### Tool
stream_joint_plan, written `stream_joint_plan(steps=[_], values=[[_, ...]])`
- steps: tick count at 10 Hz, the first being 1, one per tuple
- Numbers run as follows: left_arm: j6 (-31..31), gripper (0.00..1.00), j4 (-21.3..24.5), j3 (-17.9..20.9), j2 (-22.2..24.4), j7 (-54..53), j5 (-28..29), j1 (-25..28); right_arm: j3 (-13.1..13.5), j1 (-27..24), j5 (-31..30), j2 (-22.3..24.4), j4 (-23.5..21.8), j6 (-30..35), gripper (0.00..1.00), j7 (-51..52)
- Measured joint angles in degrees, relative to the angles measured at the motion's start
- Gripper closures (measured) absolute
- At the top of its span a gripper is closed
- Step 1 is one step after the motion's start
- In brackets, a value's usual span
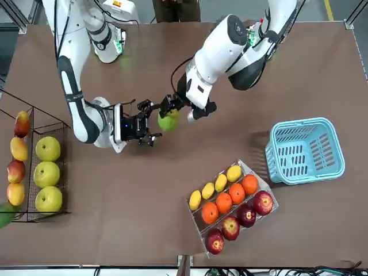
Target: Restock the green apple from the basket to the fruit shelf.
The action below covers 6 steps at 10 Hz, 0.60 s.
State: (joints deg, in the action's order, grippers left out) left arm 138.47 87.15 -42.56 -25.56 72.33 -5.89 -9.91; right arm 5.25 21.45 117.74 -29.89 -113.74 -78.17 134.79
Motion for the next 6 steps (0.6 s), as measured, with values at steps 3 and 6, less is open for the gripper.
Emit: stream_joint_plan(steps=[3, 6], values=[[0.0, 0.19, -0.35, 1.38, -0.36, 1.69, 1.39, -2.2, -0.06, 0.63, -0.05, 0.01, -0.4, 0.26, 0.0, 0.0], [-0.08, 0.19, -1.52, 3.22, -2.11, 2.98, 2.61, -4.86, -1.01, 0.86, 0.1, 0.29, -1.57, 0.23, 0.0, 0.0]])
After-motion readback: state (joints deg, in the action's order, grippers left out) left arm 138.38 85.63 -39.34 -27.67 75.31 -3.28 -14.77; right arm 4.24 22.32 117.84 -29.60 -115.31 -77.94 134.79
